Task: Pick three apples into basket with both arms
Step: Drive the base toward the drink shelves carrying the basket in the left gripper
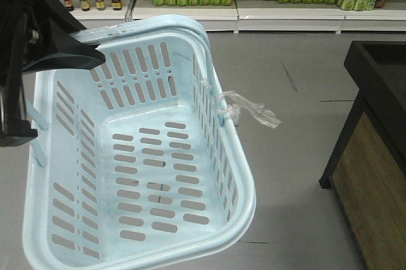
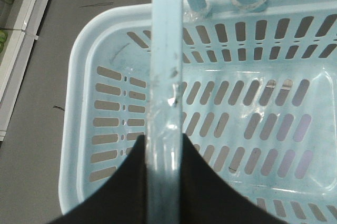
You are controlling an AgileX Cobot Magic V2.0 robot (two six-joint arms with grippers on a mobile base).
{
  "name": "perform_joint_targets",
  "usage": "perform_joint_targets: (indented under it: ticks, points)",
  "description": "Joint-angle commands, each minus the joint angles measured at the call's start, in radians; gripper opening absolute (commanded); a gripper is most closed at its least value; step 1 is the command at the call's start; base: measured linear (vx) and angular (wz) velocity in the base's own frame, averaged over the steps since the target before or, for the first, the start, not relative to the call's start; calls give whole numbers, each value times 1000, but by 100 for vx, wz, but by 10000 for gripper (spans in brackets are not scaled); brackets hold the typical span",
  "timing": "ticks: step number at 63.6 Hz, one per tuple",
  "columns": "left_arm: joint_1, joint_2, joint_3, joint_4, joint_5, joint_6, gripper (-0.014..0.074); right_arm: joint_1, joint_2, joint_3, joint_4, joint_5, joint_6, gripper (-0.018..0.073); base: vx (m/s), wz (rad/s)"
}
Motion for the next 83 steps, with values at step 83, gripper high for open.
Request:
perform_joint_targets:
  ticks: [83]
  points:
    - [-4, -24, -33, -3, -49, -12, -8, -7, -10, 15, -11, -75, 0, -9, 12, 1]
